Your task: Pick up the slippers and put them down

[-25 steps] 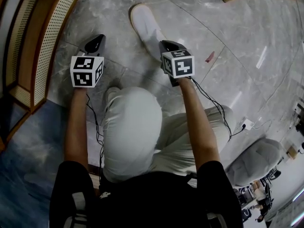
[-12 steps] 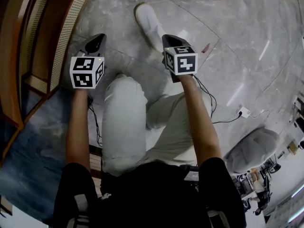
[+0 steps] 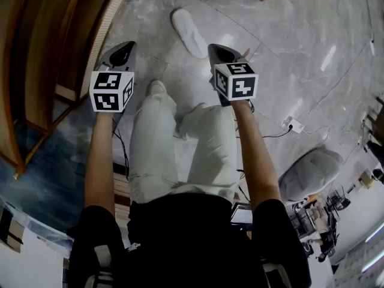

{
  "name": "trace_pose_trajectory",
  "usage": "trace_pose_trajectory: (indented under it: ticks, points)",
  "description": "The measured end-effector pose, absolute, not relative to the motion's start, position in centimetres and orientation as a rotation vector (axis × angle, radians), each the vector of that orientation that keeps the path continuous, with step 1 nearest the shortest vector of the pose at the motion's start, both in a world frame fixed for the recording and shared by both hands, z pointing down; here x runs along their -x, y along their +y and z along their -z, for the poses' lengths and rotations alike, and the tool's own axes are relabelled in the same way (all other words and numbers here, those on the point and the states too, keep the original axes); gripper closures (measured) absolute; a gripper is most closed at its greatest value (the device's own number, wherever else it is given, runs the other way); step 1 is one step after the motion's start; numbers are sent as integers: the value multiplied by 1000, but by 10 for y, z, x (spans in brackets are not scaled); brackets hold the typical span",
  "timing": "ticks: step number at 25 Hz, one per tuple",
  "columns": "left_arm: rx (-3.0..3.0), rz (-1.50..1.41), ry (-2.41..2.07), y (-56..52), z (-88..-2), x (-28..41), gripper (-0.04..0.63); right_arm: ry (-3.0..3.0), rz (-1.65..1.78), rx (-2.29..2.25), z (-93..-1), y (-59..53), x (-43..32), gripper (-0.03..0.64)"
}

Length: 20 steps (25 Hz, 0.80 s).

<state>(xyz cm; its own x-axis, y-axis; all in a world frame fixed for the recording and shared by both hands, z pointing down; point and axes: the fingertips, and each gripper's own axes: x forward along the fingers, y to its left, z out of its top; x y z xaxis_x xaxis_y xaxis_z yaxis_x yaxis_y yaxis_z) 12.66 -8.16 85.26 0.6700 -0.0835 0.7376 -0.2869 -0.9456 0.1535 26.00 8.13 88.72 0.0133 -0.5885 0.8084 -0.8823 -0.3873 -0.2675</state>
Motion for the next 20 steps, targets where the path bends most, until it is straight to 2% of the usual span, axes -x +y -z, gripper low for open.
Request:
trace_pose_trajectory:
  ticks: [20]
  points:
    - [-2640, -1037, -301, -89, -544, -132, 588, -1617, -1177, -2048, -562, 50, -252, 618]
